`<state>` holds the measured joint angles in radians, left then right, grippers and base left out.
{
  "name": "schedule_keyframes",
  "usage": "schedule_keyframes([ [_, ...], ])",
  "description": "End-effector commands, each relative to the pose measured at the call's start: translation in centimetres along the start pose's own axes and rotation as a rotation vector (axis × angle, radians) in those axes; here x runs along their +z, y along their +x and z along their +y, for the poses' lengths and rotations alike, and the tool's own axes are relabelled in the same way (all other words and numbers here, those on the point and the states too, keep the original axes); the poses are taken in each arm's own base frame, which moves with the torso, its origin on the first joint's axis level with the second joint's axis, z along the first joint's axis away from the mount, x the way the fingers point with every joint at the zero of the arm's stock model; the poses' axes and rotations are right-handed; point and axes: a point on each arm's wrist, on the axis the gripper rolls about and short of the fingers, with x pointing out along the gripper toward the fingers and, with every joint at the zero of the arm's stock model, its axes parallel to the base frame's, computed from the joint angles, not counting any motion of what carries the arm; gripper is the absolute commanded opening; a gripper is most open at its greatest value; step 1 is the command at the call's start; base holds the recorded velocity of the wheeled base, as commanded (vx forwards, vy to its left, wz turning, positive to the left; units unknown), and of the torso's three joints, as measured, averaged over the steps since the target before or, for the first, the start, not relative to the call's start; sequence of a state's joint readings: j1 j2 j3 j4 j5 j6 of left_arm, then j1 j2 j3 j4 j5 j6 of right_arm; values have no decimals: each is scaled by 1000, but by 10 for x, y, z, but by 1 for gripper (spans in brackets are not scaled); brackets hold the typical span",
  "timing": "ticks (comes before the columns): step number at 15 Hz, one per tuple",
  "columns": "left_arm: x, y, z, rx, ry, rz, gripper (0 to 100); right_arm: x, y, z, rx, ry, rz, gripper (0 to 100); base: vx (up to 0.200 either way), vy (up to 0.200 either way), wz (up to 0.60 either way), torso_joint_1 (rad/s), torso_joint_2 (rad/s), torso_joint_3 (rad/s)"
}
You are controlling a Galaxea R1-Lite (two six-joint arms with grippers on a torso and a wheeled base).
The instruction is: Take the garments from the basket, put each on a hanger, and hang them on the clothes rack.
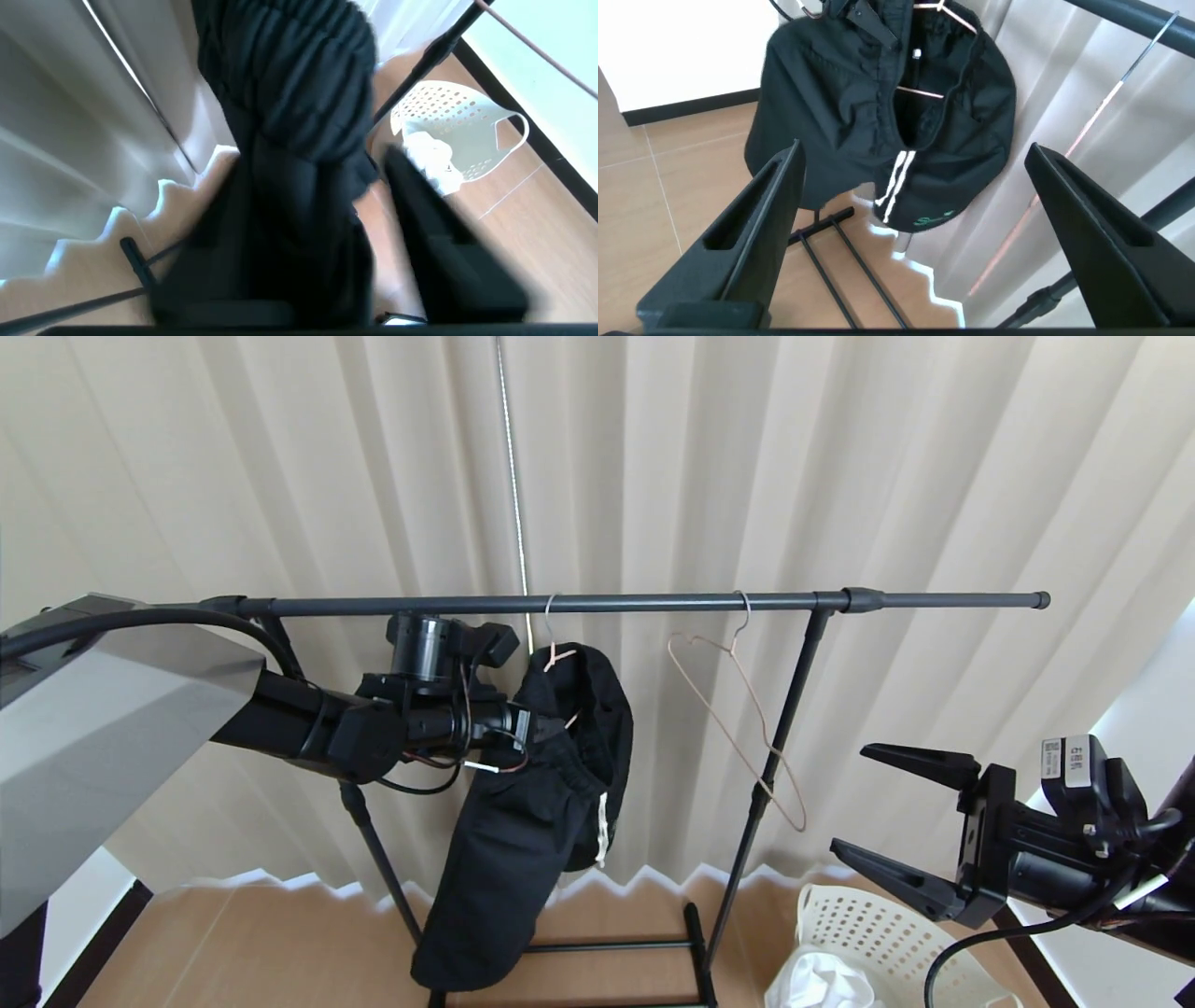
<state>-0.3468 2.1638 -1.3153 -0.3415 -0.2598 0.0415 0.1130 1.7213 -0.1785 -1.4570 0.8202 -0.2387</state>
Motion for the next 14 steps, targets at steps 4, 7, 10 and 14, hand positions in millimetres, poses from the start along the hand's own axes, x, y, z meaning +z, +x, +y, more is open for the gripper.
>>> schedule_keyframes([
  [4,12,-33,-8,-3,19,-52,100,1,0,0,0,-6,-5,100,0,0,0,0,0,0],
  [7,18,-85,-22,-1,33,-90,100,5,0,-2,-27,-16,-12,100,0,0,0,0,0,0],
  [10,18,-128,-31,6,48,-129,100,8,4,-5,-127,-24,-1,100,0,0,0,0,0,0],
  [14,-10,-210,-54,15,97,-184,100,42,-13,12,-316,43,-19,100,0,0,0,0,0,0],
])
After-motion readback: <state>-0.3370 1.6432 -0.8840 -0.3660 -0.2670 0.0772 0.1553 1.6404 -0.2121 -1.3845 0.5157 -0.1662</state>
